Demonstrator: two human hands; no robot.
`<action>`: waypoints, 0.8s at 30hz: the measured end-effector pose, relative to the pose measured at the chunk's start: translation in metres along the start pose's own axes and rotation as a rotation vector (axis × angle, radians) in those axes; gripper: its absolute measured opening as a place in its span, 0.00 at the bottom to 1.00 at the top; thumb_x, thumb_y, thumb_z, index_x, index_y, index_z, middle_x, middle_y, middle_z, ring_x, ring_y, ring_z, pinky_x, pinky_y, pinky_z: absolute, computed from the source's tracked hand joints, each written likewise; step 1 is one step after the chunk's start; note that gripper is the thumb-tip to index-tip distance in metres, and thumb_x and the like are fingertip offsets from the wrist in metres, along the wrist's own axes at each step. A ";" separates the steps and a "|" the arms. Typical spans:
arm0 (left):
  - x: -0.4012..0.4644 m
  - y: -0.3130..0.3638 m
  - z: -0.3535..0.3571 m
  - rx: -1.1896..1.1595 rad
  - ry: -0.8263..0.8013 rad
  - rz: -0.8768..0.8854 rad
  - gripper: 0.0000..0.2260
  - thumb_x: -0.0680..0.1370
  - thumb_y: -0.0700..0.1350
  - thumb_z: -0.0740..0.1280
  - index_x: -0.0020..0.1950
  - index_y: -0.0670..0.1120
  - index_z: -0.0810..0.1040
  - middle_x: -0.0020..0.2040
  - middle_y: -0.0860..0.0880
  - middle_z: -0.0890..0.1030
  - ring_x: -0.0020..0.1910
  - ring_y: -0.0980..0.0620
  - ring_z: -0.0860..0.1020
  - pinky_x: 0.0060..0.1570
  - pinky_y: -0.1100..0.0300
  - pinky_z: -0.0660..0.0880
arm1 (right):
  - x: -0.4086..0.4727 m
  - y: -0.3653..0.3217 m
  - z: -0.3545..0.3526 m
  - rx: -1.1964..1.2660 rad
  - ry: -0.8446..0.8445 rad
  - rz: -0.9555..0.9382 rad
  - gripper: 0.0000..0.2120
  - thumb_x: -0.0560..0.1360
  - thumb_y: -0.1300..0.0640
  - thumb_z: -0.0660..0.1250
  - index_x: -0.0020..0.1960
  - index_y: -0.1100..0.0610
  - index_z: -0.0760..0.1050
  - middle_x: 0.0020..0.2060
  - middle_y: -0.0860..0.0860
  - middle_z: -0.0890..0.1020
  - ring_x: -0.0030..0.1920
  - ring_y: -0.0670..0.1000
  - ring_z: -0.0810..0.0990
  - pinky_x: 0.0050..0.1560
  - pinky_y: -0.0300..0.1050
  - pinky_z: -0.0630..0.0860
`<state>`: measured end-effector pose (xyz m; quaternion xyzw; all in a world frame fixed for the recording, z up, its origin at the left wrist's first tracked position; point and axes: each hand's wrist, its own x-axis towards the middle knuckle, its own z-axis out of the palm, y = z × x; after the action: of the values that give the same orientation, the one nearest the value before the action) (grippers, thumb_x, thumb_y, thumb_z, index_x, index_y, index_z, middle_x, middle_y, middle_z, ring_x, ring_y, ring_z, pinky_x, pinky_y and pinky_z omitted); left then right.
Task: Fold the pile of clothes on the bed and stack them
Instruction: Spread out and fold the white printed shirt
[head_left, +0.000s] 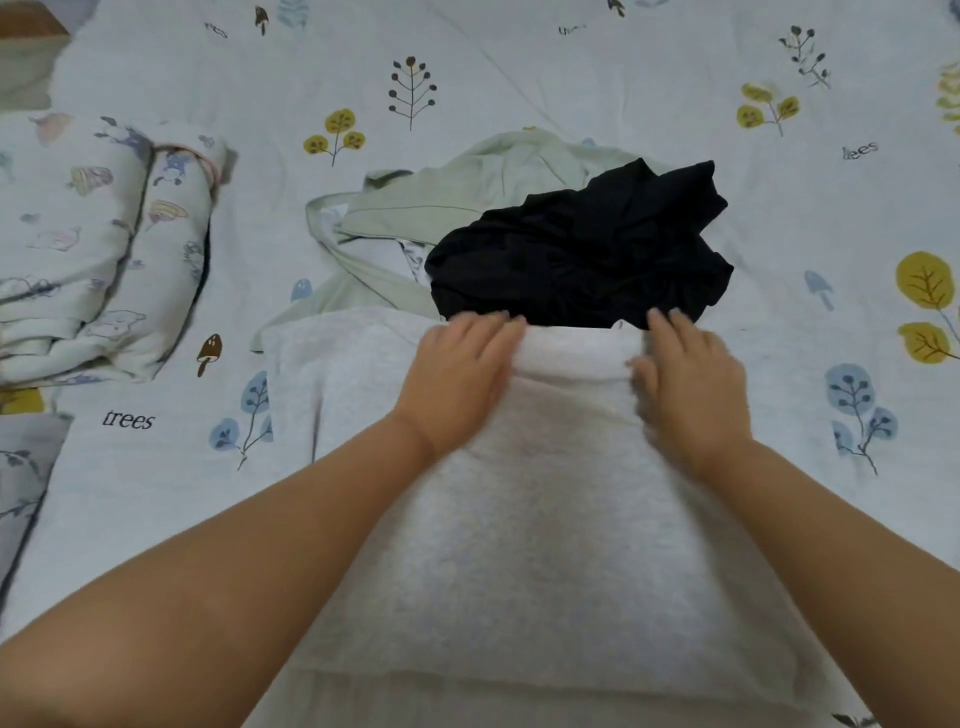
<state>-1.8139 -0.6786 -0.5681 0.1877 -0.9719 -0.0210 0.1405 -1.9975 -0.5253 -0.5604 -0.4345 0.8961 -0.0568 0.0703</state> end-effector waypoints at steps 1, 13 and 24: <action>0.009 -0.003 -0.004 0.014 0.028 -0.081 0.16 0.74 0.46 0.59 0.57 0.43 0.77 0.50 0.44 0.81 0.48 0.45 0.74 0.40 0.56 0.71 | 0.008 0.003 -0.005 -0.013 0.034 0.040 0.22 0.79 0.54 0.57 0.72 0.57 0.63 0.69 0.58 0.68 0.65 0.62 0.66 0.60 0.56 0.64; 0.047 0.013 -0.016 -0.160 0.040 -0.449 0.08 0.79 0.43 0.61 0.49 0.41 0.78 0.37 0.43 0.80 0.35 0.44 0.75 0.34 0.55 0.64 | 0.040 0.038 -0.024 0.163 0.166 0.125 0.11 0.79 0.57 0.60 0.51 0.63 0.76 0.42 0.57 0.73 0.41 0.57 0.70 0.40 0.46 0.64; -0.010 0.029 0.007 -0.023 0.069 -0.030 0.22 0.74 0.45 0.59 0.68 0.42 0.65 0.70 0.38 0.68 0.69 0.41 0.64 0.65 0.44 0.59 | -0.014 -0.013 0.006 0.079 0.210 -0.204 0.24 0.74 0.57 0.57 0.68 0.62 0.68 0.68 0.66 0.67 0.67 0.65 0.68 0.62 0.61 0.68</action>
<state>-1.8177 -0.6482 -0.5749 0.2011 -0.9633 -0.0278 0.1757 -1.9780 -0.5221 -0.5635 -0.5119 0.8468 -0.1440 -0.0132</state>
